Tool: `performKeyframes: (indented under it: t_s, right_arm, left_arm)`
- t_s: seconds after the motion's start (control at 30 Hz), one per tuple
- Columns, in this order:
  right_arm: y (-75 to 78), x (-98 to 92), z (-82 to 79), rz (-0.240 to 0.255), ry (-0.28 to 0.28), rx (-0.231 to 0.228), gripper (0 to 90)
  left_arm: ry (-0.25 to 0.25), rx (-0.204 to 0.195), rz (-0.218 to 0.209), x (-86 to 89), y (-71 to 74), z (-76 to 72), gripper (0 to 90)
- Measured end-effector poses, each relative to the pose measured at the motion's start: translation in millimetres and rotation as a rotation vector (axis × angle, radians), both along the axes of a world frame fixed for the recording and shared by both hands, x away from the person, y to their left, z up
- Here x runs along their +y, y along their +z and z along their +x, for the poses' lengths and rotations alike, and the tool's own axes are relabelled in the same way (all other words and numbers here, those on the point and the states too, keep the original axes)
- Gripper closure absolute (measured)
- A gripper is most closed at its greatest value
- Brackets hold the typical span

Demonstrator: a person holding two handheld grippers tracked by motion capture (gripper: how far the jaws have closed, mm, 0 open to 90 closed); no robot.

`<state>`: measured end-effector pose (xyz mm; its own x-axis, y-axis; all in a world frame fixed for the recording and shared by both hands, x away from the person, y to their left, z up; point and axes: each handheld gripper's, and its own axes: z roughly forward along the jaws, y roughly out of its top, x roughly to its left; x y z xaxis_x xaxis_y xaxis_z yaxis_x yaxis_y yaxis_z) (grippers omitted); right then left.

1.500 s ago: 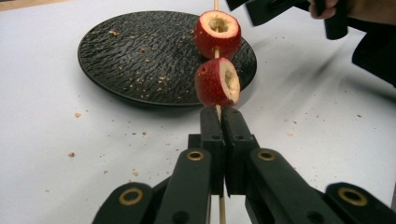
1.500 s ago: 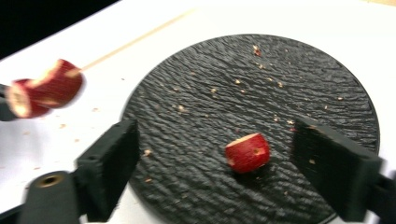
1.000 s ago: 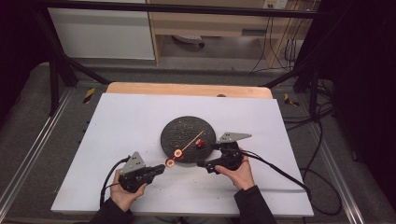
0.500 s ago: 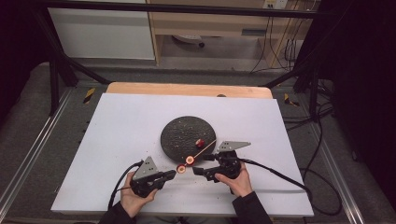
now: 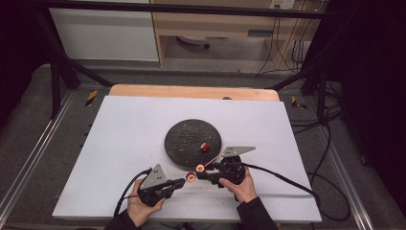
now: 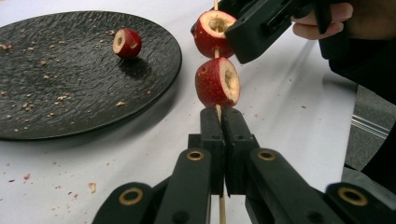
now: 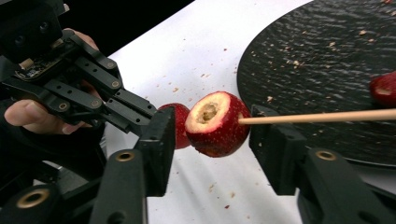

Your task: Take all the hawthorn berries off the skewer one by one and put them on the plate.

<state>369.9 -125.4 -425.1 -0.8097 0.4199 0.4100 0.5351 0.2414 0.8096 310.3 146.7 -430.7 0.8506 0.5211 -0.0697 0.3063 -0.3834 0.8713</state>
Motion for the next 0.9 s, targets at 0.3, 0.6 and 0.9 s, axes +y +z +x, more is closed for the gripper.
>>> performKeyframes:
  t_s: [0.3,0.6,0.9]
  right_arm:
    - [0.2,-1.8,0.6,0.011,-0.002,0.013,60.1]
    - [8.4,-17.0,5.2,0.038,-0.054,0.007,60.3]
    - [24.5,-32.6,20.0,0.047,-0.110,-0.003,60.5]
  left_arm:
    - [-0.006,-0.002,-0.005,0.4,-0.2,-0.5,88.1]
    - [-0.008,-0.011,-0.009,5.0,1.9,-1.3,88.1]
    - [0.005,-0.015,-0.020,12.8,4.4,-0.1,88.1]
